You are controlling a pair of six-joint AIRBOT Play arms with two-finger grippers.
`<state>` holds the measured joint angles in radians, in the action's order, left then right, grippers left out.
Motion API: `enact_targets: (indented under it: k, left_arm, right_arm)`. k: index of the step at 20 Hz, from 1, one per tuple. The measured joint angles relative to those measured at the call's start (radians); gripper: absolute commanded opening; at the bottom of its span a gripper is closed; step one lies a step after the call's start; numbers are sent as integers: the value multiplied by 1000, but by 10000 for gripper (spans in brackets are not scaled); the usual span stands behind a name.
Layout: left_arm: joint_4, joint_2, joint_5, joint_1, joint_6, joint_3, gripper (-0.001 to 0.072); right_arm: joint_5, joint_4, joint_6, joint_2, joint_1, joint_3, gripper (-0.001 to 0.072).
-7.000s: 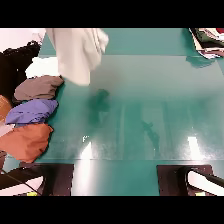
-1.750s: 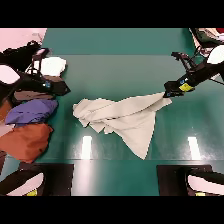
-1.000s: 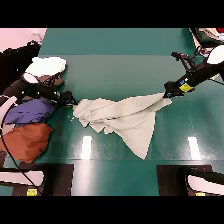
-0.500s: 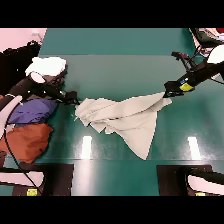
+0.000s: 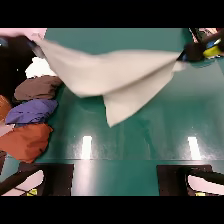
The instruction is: Fold the shirts.
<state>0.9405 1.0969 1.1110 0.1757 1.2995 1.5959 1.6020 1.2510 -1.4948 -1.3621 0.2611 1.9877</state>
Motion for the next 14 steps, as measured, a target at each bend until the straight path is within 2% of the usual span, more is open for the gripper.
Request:
enact_targets:
  k: [2, 6, 10, 14]
  left_arm:
    - [2, -89, 1, 11, 0, 92, 28]
    - [3, -212, 2, 19, -15, 252, 27]
    - [3, -260, 21, 21, -9, 369, 27]
    - [1, -272, 56, 21, 5, 396, 26]
  right_arm:
    - [-15, 2, 0, 46, -3, 61, 14]
    - [-93, 5, 0, 204, -54, 25, 14]
    - [-126, 5, 0, 330, -165, 57, 14]
    - [-114, 5, 0, 374, -266, 100, 14]
